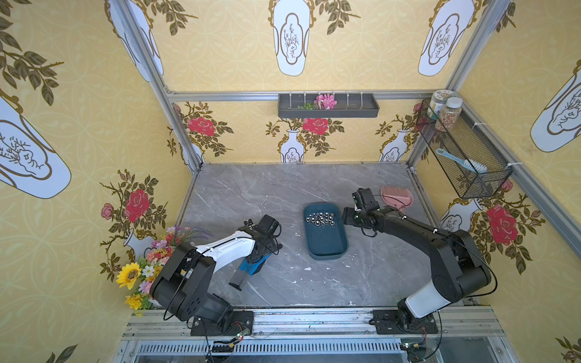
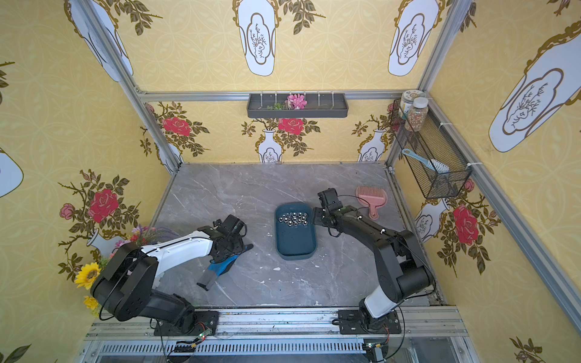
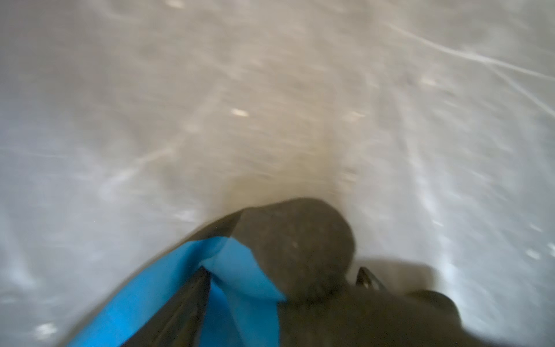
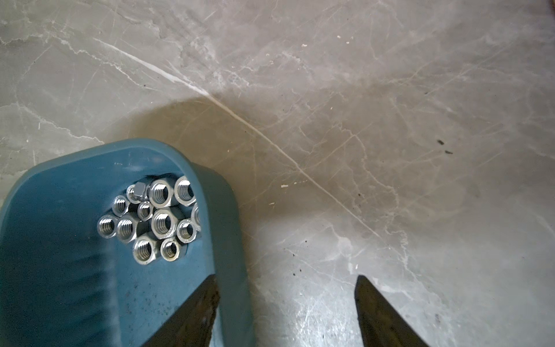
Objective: Take out the wing nut from the storage box
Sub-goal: Adjust the distractor at the center of the board, then adjust the storage box at the center of the board.
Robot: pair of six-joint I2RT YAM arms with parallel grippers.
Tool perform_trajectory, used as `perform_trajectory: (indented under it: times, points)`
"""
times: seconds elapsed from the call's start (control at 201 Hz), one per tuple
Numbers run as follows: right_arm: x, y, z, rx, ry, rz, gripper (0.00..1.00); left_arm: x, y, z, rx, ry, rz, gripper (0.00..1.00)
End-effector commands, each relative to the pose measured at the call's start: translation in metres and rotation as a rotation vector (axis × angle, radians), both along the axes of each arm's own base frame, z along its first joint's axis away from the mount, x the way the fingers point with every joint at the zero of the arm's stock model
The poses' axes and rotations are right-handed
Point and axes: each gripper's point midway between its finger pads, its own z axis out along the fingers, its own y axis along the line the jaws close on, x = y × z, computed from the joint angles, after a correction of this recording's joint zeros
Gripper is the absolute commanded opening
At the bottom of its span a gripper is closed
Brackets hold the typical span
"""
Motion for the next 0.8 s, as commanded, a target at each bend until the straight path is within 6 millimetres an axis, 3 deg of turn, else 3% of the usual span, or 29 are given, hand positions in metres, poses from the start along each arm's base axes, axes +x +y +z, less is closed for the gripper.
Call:
perform_trajectory:
  times: [0.0, 0.095, 0.224, 0.444, 0.718, 0.733, 0.793]
  points:
    - [0.001, 0.007, 0.008, 0.032, -0.033, 0.026, 0.71, -0.001, 0.007, 0.007, 0.028, 0.008, -0.001, 0.78]
    - [0.001, 0.013, 0.012, 0.052, -0.044, 0.048, 0.71, 0.013, -0.010, 0.027, -0.043, -0.042, -0.027, 0.79]
    - [0.002, 0.027, 0.002, 0.116, -0.022, 0.093, 0.72, 0.035, -0.035, 0.071, -0.145, -0.147, -0.079, 0.81]
    - [-0.001, 0.057, -0.004, 0.186, 0.000, 0.170, 0.68, 0.067, -0.052, 0.136, -0.247, -0.311, -0.114, 0.87]
    - [-0.007, 0.083, -0.011, 0.200, 0.028, 0.199, 0.67, 0.095, -0.064, 0.161, -0.327, -0.393, -0.146, 0.88]
    - [-0.008, 0.083, -0.011, 0.198, 0.031, 0.197, 0.67, 0.100, -0.056, 0.162, -0.325, -0.398, -0.123, 0.88]
    - [-0.007, 0.083, -0.007, 0.203, 0.029, 0.187, 0.67, 0.105, -0.054, 0.166, -0.347, -0.411, -0.117, 0.88]
